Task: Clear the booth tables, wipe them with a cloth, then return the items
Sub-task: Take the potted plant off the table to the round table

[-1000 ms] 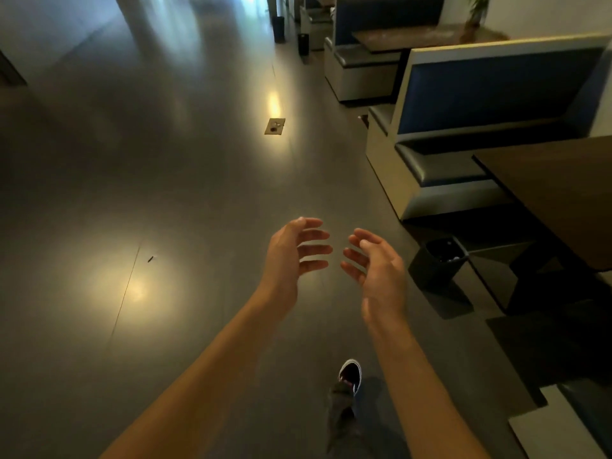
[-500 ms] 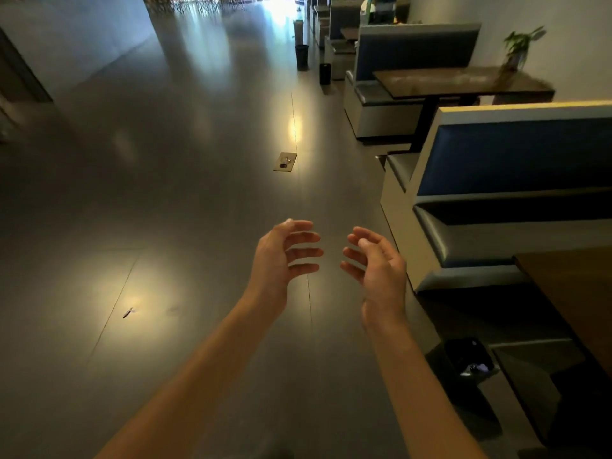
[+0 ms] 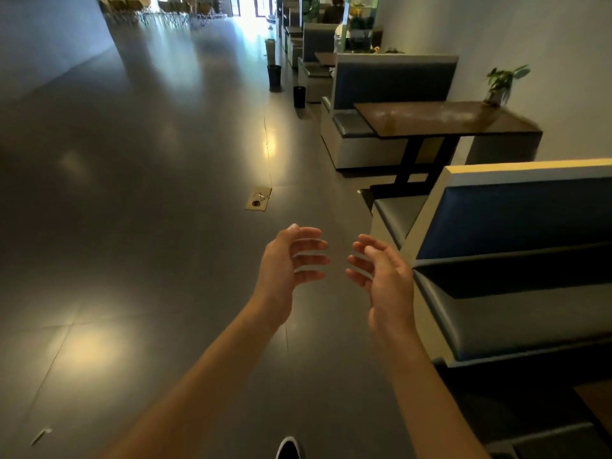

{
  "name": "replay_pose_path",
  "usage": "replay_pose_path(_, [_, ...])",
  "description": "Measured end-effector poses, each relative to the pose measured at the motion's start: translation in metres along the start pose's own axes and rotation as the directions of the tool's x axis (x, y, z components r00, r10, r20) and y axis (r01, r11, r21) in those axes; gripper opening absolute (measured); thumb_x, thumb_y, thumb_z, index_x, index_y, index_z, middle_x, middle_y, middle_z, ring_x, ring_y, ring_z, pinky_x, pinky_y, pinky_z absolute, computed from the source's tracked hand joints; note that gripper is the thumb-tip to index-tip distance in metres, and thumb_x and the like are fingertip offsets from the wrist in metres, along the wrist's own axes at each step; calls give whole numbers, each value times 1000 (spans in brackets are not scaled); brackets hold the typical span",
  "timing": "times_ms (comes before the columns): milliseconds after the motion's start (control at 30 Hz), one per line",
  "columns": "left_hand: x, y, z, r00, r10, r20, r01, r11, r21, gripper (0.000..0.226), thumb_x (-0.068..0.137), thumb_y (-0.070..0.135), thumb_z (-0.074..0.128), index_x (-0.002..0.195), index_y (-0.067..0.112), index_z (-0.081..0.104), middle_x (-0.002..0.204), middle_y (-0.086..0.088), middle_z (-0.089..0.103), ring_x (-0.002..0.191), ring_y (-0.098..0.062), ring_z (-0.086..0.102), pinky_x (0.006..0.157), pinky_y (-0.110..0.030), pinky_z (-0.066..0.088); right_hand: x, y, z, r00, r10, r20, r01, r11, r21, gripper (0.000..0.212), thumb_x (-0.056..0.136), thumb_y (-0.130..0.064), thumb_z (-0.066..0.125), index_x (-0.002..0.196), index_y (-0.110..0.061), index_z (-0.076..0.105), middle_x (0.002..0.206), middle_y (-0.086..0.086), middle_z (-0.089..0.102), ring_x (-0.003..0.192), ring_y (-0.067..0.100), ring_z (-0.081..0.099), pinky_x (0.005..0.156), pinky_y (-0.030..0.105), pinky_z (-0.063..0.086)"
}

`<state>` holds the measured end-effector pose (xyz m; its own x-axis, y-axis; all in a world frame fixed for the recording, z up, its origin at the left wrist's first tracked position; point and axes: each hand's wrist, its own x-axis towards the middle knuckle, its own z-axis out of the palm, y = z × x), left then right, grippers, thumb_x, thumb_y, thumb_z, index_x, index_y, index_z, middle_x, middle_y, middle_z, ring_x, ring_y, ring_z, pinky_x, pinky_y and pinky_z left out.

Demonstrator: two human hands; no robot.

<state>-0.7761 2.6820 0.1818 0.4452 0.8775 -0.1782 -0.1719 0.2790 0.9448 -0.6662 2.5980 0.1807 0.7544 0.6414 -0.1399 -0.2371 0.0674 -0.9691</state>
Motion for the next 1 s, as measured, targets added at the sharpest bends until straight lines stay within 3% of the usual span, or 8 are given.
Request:
replay_pose_path(467, [351, 28, 68, 992, -25, 122, 17, 998, 61, 50, 106, 43, 30, 102, 13, 70, 94, -6, 73, 83, -25, 70, 66, -35, 54, 328, -3, 83, 992, 33, -119, -26, 998, 64, 21, 102, -13, 49, 104, -18, 70, 101, 3, 72, 89, 16, 68, 71, 27, 56])
replay_pose_path(633, [493, 40, 129, 989, -39, 143, 29, 997, 73, 54, 105, 49, 28, 101, 15, 70, 92, -6, 74, 82, -24, 70, 64, -34, 54, 484, -23, 100, 987, 46, -152, -25, 991, 135, 23, 101, -10, 49, 100, -18, 70, 97, 2, 71, 86, 16, 67, 69, 28, 55])
replay_pose_path(767, [608, 67, 183, 990, -13, 138, 5, 998, 58, 52, 105, 47, 29, 102, 14, 70, 93, -6, 74, 82, -23, 70, 64, -33, 54, 612, -60, 117, 991, 21, -132, -4, 991, 130, 23, 101, -9, 49, 98, -19, 70, 95, 3, 71, 84, 16, 67, 71, 29, 56])
replay_pose_path(1000, [740, 79, 217, 992, -22, 121, 18, 999, 35, 52, 106, 45, 30, 102, 13, 70, 91, -5, 74, 80, -22, 69, 64, -33, 54, 751, -76, 148, 996, 48, -80, -40, 994, 101, 21, 101, -9, 50, 99, -18, 69, 102, 8, 69, 88, 19, 66, 71, 30, 54])
